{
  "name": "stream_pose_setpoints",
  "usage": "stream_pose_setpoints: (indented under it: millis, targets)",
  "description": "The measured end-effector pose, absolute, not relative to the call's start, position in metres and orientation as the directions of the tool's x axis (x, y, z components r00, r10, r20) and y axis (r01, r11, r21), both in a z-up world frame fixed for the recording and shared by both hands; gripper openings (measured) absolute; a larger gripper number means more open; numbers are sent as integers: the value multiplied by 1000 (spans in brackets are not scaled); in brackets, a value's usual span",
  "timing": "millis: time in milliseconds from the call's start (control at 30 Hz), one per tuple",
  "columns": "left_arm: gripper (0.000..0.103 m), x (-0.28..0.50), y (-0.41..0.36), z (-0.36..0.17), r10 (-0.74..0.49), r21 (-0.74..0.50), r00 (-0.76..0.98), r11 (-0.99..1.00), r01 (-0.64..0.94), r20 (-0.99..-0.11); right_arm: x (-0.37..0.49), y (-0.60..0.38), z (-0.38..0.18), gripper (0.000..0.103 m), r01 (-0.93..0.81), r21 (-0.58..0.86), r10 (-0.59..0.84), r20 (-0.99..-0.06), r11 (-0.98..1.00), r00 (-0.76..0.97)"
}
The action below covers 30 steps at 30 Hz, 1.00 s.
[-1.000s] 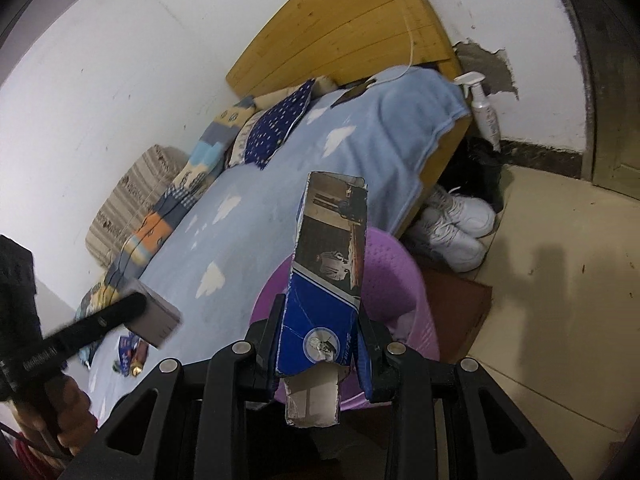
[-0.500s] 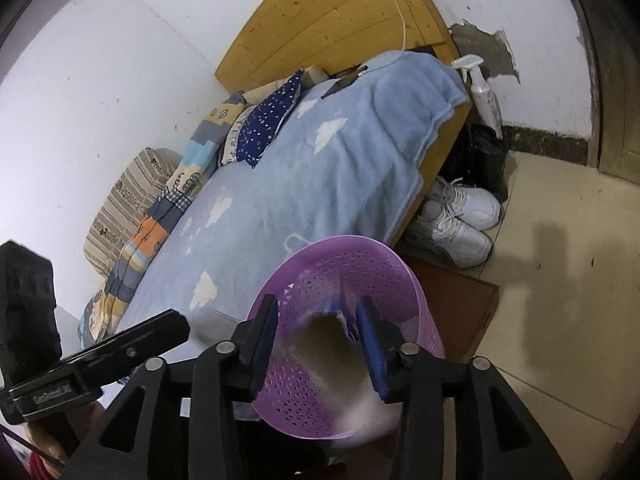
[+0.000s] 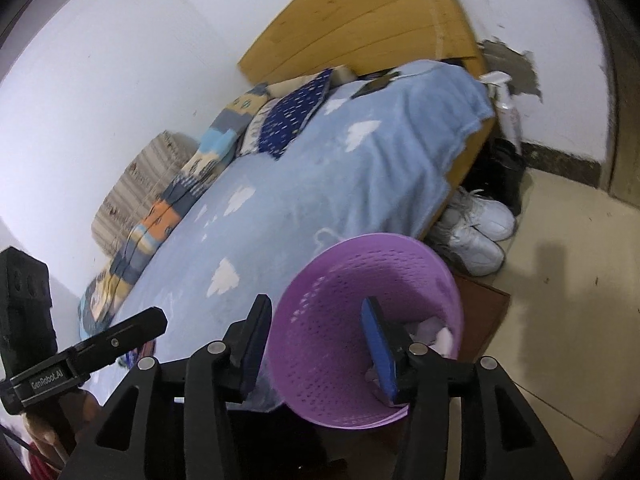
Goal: Collect trash
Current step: 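Move both open tools back over the trash on the bed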
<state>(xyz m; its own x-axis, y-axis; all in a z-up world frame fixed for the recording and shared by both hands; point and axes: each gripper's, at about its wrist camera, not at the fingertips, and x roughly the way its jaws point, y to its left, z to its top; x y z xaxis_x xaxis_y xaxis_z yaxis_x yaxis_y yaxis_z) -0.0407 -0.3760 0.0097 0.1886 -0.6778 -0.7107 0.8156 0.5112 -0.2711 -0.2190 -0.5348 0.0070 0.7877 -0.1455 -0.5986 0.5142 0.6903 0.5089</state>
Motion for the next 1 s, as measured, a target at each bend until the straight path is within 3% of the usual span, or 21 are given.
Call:
stream_pose_setpoints:
  millis: [500,767,1000]
  targets:
    - [63,41,-178,11,-556,-211,464,767,606,-690,-102,-433,35,52,287,404,39,-633,868,773]
    - [63,119,-51,3,-376,-228,614,924,308,-695,-10,-362,41,55,107,394,201,-663,913,721]
    - [63,172,39,-37,-287,-336,608,941,35,-741,91,-282,22,55,-58,384,334,-707,921,623]
